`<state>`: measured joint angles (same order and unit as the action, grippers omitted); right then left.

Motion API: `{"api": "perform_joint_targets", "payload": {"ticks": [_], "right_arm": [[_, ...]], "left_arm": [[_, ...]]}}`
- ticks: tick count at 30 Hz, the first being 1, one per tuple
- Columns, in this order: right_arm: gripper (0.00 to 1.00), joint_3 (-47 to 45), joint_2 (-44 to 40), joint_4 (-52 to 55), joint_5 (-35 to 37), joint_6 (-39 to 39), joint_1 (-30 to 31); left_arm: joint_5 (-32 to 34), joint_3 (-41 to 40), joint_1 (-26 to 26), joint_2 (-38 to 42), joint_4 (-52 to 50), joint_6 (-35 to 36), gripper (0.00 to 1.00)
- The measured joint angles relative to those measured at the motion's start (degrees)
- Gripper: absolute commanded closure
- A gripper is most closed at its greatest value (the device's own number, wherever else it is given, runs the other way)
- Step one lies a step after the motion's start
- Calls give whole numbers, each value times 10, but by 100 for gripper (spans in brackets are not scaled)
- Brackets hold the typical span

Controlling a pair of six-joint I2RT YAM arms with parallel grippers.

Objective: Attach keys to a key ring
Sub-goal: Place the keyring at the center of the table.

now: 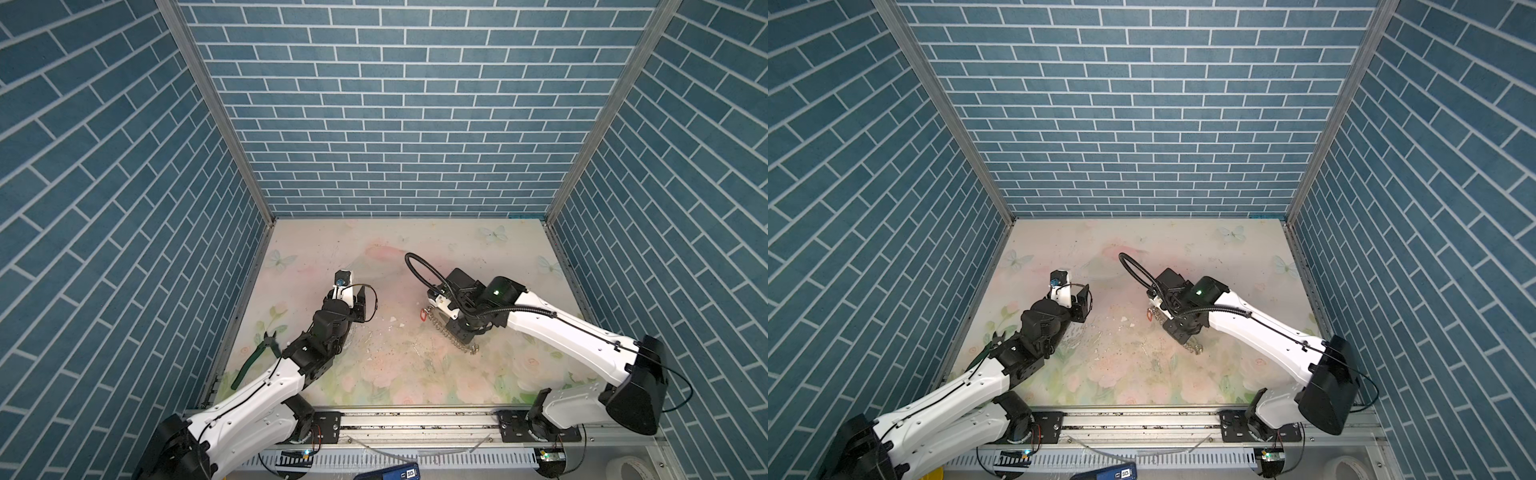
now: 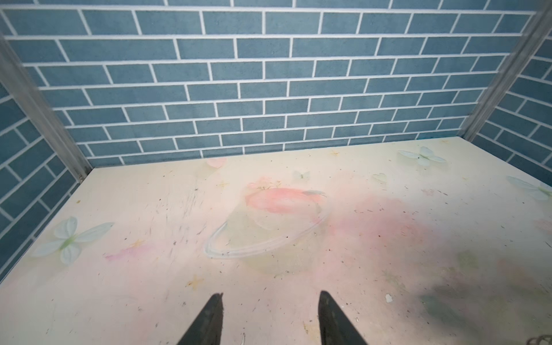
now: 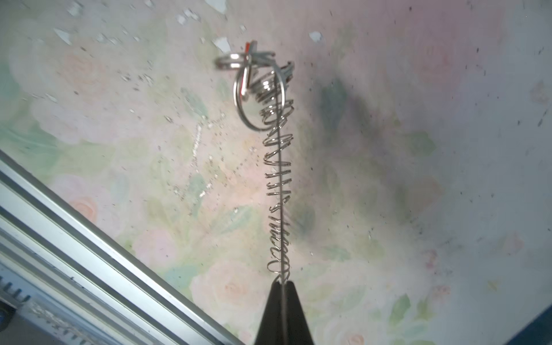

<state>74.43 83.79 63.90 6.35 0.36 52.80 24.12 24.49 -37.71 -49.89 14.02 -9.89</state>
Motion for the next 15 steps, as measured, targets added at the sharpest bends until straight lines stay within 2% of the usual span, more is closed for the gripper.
{"api": "perform_joint_targets", "payload": {"ticks": [8,10,15], "right_arm": [[100,120,97,84,33,-50,-21],[100,162,121,92,52,-59,-47],[100,269,202,94,111,-79,-102]], "left_arm": [[38,-20,3,57,-21,-10,34],[47,-33,4,73,-21,-10,25],[64,-61,5,98,-22,-5,11]]}}
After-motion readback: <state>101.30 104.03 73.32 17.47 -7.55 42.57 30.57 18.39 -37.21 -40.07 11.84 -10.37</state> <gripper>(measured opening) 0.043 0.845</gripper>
